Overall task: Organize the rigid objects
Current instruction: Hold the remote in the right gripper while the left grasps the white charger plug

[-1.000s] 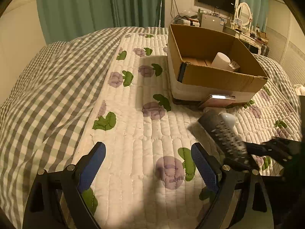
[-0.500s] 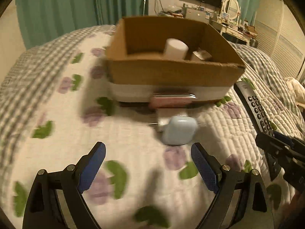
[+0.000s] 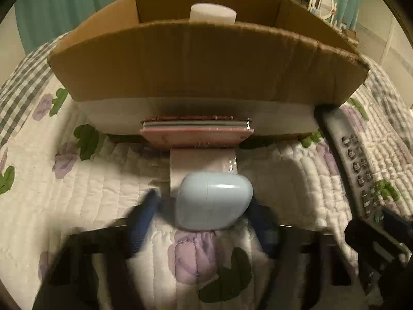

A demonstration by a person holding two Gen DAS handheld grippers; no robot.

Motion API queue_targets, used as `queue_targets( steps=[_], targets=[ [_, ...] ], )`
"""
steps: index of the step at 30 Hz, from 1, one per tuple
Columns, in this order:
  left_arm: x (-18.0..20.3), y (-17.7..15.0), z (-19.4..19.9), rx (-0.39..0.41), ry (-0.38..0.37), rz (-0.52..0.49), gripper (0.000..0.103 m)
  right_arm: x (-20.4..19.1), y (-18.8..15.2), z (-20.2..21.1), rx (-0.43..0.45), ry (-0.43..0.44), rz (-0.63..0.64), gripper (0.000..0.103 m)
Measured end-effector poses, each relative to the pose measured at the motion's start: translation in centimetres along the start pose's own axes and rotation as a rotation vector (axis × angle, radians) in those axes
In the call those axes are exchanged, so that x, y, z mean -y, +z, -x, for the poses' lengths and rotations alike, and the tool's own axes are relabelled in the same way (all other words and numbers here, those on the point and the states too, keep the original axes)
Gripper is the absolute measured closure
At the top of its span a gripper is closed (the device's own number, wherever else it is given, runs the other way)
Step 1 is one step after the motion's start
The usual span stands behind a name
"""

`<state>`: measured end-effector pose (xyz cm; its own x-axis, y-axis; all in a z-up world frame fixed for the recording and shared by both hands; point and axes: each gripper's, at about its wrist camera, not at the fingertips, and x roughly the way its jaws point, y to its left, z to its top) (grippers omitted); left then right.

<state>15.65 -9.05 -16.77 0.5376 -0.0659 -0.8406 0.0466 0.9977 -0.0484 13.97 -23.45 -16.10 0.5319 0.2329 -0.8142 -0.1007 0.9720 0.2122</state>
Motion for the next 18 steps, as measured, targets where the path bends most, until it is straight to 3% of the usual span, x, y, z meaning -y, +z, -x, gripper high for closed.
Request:
queue_targets(
  steps=[6, 8, 14, 18],
  targets=[
    [-1.0, -0.8, 2.2, 0.01, -0.033, -0.015, 0.05, -0.2, -0.3, 0.4, 0.012, 0.027, 0.015, 0.066],
    [-1.3, -1.2, 3.1, 0.012, -0.04, -0.023, 0.05, -0.5, -0.7, 1.1, 0.028, 0.02, 0.023, 0.085],
    [-3.5, -3.1, 6.3, 0.021, -0.052, -0.015, 0.05, -1.2, -1.4, -0.1, -0.04, 0.007, 0.051, 0.088],
    [-5.1, -3.7, 8.2, 0.044, -0.048, -0.005, 0.051, -1.9, -1.6, 1.2, 0.009, -0.006, 0.073, 0.088]
  ],
)
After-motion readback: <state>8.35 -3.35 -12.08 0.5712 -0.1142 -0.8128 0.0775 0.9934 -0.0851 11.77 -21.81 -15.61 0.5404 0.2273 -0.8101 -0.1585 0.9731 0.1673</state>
